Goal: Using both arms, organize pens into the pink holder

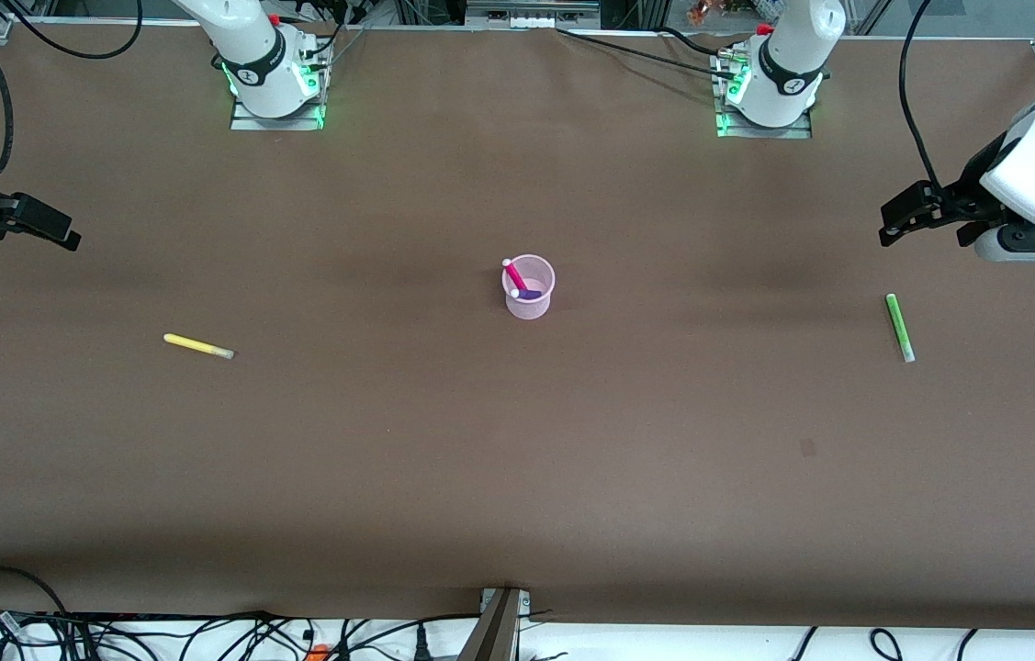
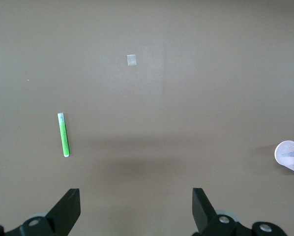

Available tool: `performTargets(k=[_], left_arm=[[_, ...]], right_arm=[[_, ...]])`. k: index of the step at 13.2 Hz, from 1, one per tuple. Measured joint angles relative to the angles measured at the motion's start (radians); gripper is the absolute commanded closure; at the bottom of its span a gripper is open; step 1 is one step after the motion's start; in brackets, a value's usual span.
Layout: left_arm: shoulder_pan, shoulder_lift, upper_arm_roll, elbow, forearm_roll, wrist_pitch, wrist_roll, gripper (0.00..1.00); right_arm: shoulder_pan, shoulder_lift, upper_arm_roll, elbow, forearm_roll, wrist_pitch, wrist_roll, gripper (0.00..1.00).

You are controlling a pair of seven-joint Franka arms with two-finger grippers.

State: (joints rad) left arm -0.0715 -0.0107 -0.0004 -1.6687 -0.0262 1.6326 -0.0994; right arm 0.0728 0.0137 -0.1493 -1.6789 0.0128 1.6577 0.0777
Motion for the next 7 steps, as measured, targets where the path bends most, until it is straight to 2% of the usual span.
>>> performTargets(k=[7], left_arm=[[0.003,0.0,-0.01,-0.004,0.01,-0.004,-0.002,0.0]], right_arm=[[0.0,0.002,0.003,0.001,0.0,-0.001,0.0,0.0]])
